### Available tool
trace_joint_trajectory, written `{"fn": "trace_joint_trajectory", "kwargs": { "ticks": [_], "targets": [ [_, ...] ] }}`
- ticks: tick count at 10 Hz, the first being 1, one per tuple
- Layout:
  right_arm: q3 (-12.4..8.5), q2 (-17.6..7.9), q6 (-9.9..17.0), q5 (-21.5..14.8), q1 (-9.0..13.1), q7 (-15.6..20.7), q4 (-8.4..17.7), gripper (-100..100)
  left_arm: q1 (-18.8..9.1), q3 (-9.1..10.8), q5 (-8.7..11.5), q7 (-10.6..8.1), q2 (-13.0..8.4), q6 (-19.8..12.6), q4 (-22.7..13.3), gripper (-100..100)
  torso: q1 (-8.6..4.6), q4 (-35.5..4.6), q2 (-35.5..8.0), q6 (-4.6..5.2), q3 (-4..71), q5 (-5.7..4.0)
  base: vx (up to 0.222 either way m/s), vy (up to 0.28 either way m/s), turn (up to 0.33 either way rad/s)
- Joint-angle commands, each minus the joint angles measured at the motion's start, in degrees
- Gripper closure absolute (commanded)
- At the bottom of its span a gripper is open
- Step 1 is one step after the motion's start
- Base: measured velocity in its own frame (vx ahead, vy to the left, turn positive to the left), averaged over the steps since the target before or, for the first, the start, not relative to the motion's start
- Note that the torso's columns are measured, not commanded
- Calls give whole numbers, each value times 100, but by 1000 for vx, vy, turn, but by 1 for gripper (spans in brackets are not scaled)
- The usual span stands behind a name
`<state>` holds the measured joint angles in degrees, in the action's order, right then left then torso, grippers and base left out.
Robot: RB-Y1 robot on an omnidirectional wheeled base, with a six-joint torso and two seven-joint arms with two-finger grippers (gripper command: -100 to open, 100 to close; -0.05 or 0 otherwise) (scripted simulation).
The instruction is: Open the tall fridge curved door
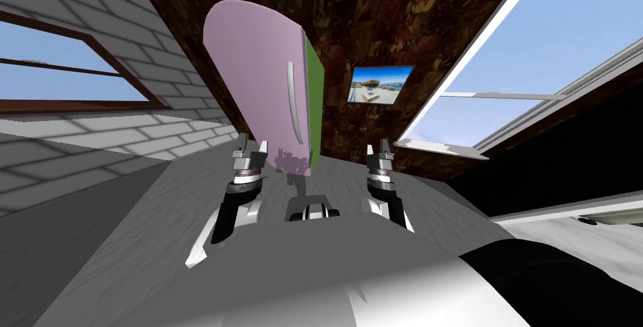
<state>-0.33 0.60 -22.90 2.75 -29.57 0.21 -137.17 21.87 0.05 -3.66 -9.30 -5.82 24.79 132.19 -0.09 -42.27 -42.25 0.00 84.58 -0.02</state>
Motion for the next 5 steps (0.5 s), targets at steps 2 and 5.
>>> {"fn": "trace_joint_trajectory", "kwargs": {
  "ticks": [2, 5],
  "targets": [
    [0, 0, 0, 0, 0, 0, 0, 0, -646, 238, 138, -154, -239, -362, -558, -100, 6, 0, 1, 0, 1, 2, 55, -85, 86],
    [0, 0, 0, 0, -1, 0, 0, 0, -1237, 481, 280, -316, -331, -732, -1097, -100, 4, 1, 4, 0, 3, 1, 72, -107, 119]
  ]
}}
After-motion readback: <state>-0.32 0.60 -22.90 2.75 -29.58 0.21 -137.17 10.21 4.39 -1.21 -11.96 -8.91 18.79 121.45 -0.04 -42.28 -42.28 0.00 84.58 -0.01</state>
